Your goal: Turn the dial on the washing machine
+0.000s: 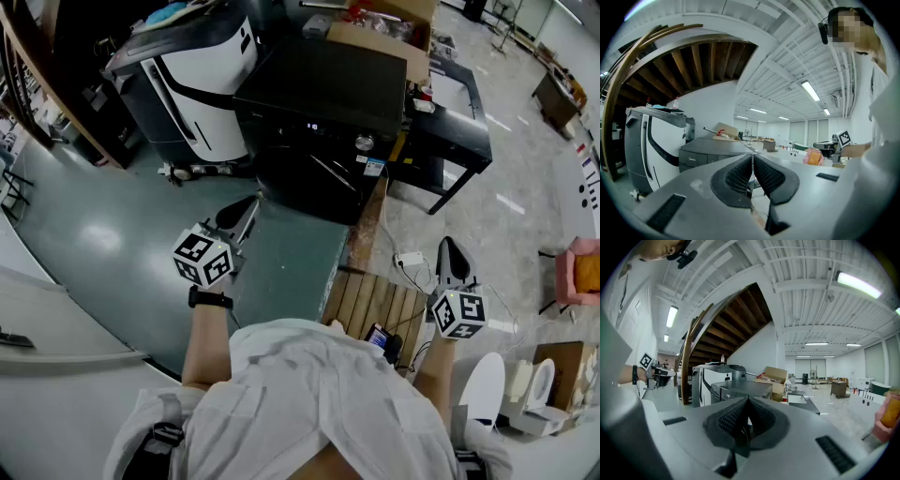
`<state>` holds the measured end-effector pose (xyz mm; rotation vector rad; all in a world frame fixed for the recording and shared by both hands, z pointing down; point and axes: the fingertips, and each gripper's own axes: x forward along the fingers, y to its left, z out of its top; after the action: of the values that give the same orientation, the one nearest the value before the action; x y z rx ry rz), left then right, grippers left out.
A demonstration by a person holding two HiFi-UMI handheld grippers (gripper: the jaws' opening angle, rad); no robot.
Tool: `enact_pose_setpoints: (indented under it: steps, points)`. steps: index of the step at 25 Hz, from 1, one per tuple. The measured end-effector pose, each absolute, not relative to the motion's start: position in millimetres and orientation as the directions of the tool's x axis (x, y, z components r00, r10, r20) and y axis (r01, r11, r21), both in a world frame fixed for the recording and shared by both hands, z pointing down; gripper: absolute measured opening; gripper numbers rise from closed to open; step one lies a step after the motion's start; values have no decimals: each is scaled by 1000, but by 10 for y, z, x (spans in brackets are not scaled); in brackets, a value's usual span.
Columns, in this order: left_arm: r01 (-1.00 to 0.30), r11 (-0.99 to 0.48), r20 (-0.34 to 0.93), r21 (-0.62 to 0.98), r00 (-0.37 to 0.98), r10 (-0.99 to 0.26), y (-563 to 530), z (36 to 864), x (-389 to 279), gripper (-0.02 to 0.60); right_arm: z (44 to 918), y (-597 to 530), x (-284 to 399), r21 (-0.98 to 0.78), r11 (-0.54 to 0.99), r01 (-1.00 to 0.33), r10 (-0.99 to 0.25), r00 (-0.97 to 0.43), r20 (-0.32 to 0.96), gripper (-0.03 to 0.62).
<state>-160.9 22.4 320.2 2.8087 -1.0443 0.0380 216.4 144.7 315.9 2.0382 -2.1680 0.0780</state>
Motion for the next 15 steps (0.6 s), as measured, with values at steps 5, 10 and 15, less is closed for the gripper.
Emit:
enact_pose_setpoints:
  steps: [5,10,15]
  points:
    - [-620,-775,70,126,785,-616,289,3212,-1455,15,3147,1545,2239,70,45,-997,-988,-34,151,0]
    - [-606,-784,75,133,795,-602,304,3245,-1377,15,3141,1592,2304,71,30,-997,-988,-19,152,0]
    - [-620,-772,80,140,784,-616,291,3242,-1305,15,3090,1584,2437,52,33,-998,-991,-26,134,0]
